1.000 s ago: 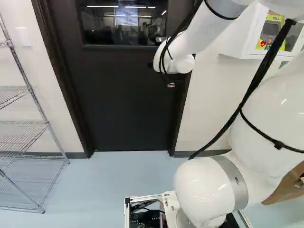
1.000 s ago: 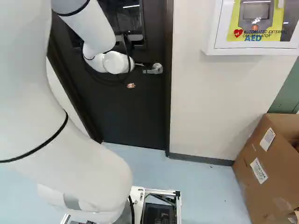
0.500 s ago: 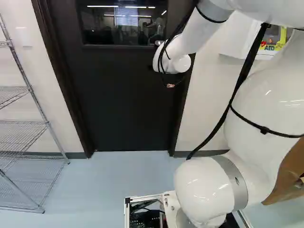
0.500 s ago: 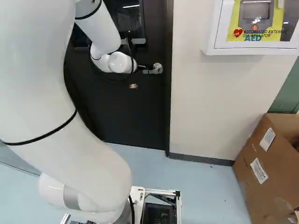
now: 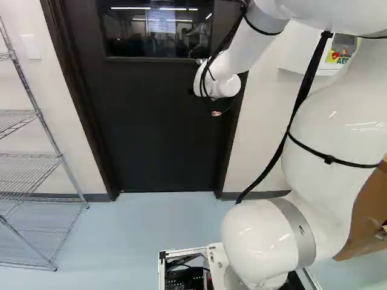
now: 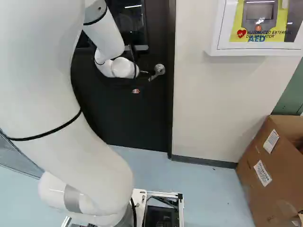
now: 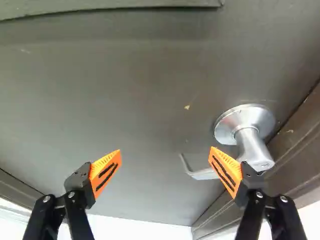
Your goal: Open the door and move inside
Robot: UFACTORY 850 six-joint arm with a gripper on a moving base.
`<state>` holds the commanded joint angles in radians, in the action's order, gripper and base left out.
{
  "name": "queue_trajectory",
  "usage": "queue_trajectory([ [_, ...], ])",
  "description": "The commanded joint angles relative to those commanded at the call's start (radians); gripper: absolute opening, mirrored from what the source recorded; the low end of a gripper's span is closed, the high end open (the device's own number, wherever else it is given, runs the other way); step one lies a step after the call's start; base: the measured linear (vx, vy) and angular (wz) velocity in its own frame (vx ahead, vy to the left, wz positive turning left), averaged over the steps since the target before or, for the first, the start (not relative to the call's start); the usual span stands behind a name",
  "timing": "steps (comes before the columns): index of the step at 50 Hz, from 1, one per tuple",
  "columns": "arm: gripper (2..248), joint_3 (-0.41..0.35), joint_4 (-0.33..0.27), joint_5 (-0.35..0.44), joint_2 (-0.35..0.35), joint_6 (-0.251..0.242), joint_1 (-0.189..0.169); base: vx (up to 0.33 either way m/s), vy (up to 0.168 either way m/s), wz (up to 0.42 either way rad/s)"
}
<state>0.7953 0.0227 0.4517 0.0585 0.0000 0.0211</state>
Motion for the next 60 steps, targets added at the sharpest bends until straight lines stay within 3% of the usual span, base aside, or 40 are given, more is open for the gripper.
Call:
queue_trajectory([
  [60, 247, -0.006, 0.013, 0.0, 0.105, 0.0, 0.0, 0.0, 0.0, 0.0],
])
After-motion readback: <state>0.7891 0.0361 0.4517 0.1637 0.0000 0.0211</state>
